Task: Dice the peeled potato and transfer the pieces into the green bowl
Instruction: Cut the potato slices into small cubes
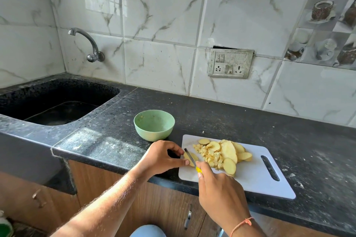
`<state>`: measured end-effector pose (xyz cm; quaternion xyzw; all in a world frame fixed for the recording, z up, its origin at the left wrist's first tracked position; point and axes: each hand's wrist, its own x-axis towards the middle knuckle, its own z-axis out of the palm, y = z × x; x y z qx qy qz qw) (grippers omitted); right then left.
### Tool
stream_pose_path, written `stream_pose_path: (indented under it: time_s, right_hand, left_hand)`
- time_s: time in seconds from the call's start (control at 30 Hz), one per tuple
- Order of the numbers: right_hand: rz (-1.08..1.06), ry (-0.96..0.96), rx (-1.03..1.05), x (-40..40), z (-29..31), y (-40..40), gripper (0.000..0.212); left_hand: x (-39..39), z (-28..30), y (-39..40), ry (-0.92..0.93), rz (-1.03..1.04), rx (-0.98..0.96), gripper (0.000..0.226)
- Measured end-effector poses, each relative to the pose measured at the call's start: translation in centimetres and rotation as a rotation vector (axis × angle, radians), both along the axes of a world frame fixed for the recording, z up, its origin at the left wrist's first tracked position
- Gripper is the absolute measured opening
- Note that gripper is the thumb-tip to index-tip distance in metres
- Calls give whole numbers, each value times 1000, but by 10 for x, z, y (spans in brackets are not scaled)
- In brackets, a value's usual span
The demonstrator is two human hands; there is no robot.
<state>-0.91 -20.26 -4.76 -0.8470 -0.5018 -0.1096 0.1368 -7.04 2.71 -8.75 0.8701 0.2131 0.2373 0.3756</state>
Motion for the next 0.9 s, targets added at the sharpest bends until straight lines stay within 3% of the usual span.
stream_pose_path:
  time_s: [0.47,0.9]
  right_hand:
    - [41,1,-106,8,15,13,21]
    - [71,-27,-190,11,11,-9,32]
  left_hand:
    - [2,2,1,56,14,-19,34]
    - [2,6,-4,71,4,-39,36]
